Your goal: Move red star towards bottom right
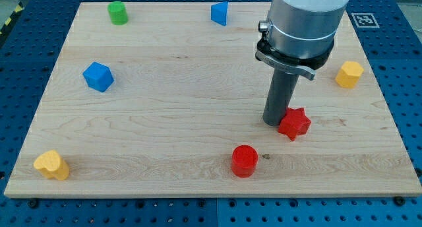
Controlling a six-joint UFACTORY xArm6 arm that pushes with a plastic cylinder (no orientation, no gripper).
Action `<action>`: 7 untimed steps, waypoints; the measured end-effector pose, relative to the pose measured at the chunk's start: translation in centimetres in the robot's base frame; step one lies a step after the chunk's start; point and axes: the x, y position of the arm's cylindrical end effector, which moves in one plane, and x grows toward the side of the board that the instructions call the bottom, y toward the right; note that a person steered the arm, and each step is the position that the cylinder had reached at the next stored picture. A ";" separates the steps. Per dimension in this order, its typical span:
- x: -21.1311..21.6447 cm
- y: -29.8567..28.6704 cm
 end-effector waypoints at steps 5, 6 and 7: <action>2.8 7.8; 3.3 11.7; 3.3 13.7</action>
